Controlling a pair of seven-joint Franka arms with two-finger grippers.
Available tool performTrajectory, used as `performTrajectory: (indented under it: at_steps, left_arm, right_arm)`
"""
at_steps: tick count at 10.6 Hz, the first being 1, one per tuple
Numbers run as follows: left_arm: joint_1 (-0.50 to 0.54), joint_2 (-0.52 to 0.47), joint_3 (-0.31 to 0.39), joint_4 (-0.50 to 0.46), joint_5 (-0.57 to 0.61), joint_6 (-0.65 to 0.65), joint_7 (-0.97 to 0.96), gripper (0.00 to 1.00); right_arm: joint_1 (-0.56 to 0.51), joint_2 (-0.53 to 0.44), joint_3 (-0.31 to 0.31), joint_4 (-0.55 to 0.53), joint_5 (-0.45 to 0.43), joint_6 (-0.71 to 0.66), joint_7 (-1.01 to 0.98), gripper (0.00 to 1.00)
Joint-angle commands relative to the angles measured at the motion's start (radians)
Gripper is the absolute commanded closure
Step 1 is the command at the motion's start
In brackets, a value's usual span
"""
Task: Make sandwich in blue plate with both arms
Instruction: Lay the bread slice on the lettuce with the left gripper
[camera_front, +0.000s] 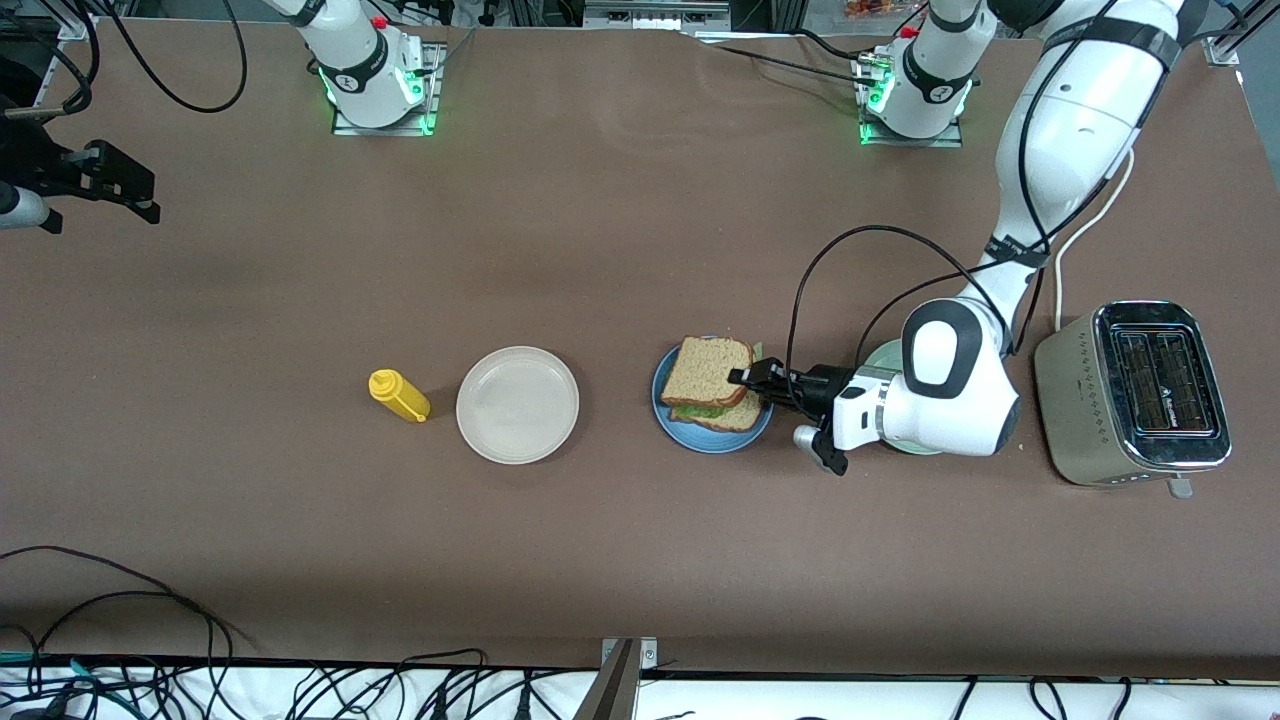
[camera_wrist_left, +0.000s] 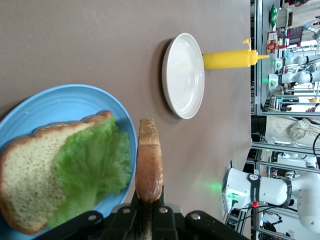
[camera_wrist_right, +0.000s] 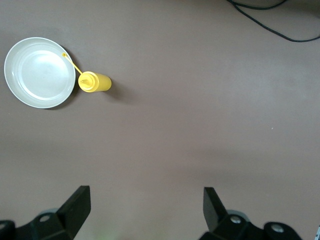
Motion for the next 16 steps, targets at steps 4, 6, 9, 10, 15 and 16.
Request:
performTrajectory:
  at_steps: [4,6,9,10,15,16]
  left_arm:
    - [0.005,0.072,0.012,0.022,-0.028,0.011,0.186,0.0]
    - [0.009,0.071,0.017,0.022,-0.022,0.011,0.224,0.0]
    - [0.009,0.054,0.047,0.024,0.047,0.01,0.223,0.0]
    - [0.011,0.049,0.056,0.024,0.112,0.01,0.223,0.0]
    - [0.066,-0.019,0.067,0.048,0.307,-0.027,0.212,0.0]
    - [0.077,-0.053,0.07,0.048,0.379,-0.061,0.211,0.0]
  right_arm:
    - [0.023,0.032,0.005,0.015,0.003,-0.015,0.004,0.0]
    - [0.026,0.04,0.005,0.017,0.003,-0.013,0.003,0.0]
    - [0.056,0.041,0.007,0.018,0.0,0.003,0.008,0.0]
    - [0.056,0.041,0.005,0.018,0.001,0.025,0.004,0.0]
    - [0.044,0.04,-0.009,0.018,0.001,0.029,0.004,0.0]
    - [0.043,0.04,-0.027,0.018,0.006,0.029,0.003,0.0]
